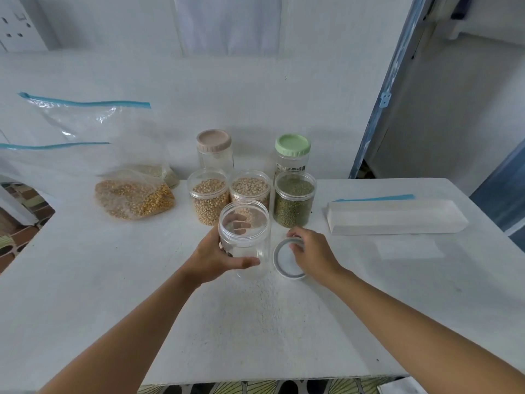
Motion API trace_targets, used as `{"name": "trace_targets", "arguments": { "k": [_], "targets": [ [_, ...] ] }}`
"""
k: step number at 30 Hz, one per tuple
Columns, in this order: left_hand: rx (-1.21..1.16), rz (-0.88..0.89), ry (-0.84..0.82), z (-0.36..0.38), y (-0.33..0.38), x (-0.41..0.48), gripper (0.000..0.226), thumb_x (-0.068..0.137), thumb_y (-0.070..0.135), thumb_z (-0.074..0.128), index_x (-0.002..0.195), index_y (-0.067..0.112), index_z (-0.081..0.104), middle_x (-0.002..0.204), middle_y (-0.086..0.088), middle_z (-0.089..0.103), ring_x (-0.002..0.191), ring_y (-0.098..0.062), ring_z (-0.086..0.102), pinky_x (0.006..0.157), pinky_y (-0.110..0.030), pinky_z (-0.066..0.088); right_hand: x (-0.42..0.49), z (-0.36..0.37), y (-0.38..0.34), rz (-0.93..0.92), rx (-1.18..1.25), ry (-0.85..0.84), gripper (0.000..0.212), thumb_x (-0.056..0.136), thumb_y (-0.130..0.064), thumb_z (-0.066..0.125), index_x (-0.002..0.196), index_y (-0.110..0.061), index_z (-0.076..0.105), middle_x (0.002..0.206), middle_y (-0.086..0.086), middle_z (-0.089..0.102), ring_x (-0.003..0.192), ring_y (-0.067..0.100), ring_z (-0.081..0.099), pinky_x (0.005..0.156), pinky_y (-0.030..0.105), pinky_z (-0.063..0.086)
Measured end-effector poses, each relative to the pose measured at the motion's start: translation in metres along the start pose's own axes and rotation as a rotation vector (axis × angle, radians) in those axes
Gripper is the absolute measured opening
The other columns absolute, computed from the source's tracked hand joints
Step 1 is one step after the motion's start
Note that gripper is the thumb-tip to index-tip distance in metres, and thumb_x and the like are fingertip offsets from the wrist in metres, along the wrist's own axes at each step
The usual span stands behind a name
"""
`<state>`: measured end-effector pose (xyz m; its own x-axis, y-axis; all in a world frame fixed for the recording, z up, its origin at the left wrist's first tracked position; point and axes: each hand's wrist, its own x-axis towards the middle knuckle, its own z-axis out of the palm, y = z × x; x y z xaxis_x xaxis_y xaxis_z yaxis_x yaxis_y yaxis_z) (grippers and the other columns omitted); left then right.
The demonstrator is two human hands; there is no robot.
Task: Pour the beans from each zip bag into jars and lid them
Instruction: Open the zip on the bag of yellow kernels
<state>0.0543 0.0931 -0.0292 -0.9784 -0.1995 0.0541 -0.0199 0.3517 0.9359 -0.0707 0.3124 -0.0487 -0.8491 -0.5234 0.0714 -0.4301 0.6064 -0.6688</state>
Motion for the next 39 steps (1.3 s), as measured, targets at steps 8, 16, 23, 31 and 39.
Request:
{"name": "trace_targets", "arguments": {
  "k": [8,16,23,31,39],
  "targets": [
    [-0.028,0.020,0.026,0.017,0.012,-0.006,0.083,0.067,0.021,0.095,0.137,0.031,0.050,0.127,0.018,0.066,0.124,-0.003,0.059,0.094,-0.013,0.049,-0.001,0.007,0.012,-0.134,-0.300,-0.050,0.023,0.099,-0.011,0.051,0.118,-0.018,0.062,0.111,0.006,0.055,0.108,0.027,0.050,0.087,0.041,0.045],
    [-0.077,-0.048,-0.093,-0.007,0.037,-0.013,0.108,0.065,0.032,0.095,0.150,0.041,0.029,0.145,0.018,0.051,0.131,0.011,0.047,0.106,-0.023,0.043,0.014,-0.033,-0.064,-0.184,0.272,0.207,0.014,0.097,-0.004,0.058,0.096,-0.014,0.068,0.096,0.000,0.069,0.091,0.010,0.063,0.079,0.016,0.048],
    [-0.127,0.065,0.216,-0.094,0.069,-0.047,0.059,0.079,0.059,0.076,0.128,0.029,0.063,0.131,0.005,0.067,0.126,-0.015,0.062,0.108,-0.049,0.049,0.028,-0.052,-0.158,-0.439,0.340,0.158,0.010,0.098,-0.008,0.059,0.093,-0.014,0.066,0.090,-0.008,0.066,0.088,0.005,0.061,0.073,0.012,0.043],
    [0.020,0.248,0.704,-0.208,0.078,-0.072,0.017,0.102,0.018,0.063,0.088,0.010,0.068,0.068,0.004,0.061,0.064,-0.013,0.053,0.065,-0.018,0.046,0.043,0.006,-0.273,-0.644,0.231,0.009,0.004,0.097,-0.019,0.061,0.101,-0.017,0.064,0.095,-0.001,0.064,0.093,0.014,0.060,0.081,0.029,0.049],
    [0.464,0.298,0.854,-0.315,0.050,-0.077,0.009,0.099,0.023,0.067,0.091,0.027,0.066,0.094,0.012,0.063,0.092,-0.011,0.056,0.078,-0.030,0.046,0.077,0.084,-0.361,-0.757,0.034,0.228,0.012,0.088,-0.018,0.062,0.099,-0.014,0.065,0.096,0.001,0.062,0.099,0.024,0.055,0.087,0.046,0.048]
  ]
}}
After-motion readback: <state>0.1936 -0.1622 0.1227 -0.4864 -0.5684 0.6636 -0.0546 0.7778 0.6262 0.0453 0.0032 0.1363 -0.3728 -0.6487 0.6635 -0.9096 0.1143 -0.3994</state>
